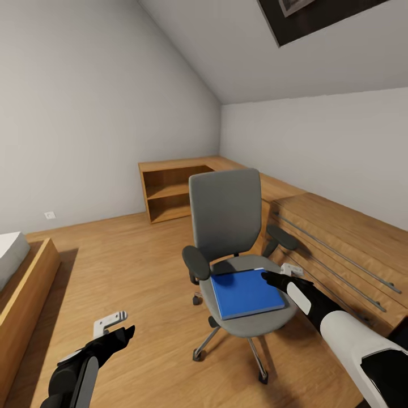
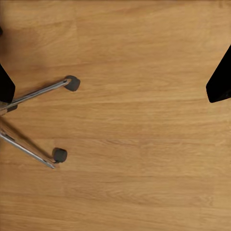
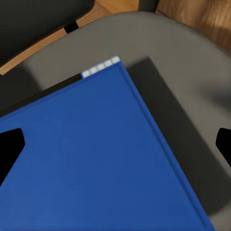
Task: In the bedroom, organize the workspace by keeping the computer under the desk, ensuring the monitor is on the desk, placing the keyboard on the desk next to the monitor, placing the mouse on the desk next to the keyboard, moving the folder from the swivel chair onto the desk next to the mouse, stacking the notebook on top of the folder with the pen on top of the notebook, and positioning the swivel chair next to the desk.
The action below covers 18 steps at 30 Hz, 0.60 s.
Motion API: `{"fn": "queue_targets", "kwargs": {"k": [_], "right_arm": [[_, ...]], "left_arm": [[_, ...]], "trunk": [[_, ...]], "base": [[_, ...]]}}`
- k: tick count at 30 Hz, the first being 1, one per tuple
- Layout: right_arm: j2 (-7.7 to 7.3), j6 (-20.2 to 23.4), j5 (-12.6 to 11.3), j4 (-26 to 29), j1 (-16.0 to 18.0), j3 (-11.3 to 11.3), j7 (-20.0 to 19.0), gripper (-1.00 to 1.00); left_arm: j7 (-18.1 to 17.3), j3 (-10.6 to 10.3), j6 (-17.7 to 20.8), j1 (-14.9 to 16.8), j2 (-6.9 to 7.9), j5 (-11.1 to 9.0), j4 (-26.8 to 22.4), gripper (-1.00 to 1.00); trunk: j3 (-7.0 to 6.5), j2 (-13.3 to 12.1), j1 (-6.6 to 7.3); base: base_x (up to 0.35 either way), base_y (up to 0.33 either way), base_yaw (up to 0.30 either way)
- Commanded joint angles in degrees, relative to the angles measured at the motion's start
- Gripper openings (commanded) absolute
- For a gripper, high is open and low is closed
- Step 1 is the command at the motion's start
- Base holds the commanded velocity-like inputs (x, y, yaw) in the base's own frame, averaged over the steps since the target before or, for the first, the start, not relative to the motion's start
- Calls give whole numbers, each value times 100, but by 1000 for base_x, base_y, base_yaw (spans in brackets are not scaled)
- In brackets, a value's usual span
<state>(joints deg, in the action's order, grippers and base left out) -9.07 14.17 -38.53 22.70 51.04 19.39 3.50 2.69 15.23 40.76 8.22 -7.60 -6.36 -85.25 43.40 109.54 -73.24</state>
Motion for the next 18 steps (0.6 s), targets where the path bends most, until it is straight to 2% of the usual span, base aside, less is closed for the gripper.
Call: {"fn": "queue_targets", "kwargs": {"k": [1, 18], "right_arm": [[-7, 18, -50, 18, 3, 46, 37, 100], [11, 1, -40, 107, 3, 58, 90, 100]], "left_arm": [[29, 8, 27, 4, -5, -59, -4, 100], [21, 7, 16, 4, -5, -58, 8, 100]], "trunk": [[6, 3, 1], [6, 3, 1]], "base": [[0, 0, 0], [0, 0, 0]]}}
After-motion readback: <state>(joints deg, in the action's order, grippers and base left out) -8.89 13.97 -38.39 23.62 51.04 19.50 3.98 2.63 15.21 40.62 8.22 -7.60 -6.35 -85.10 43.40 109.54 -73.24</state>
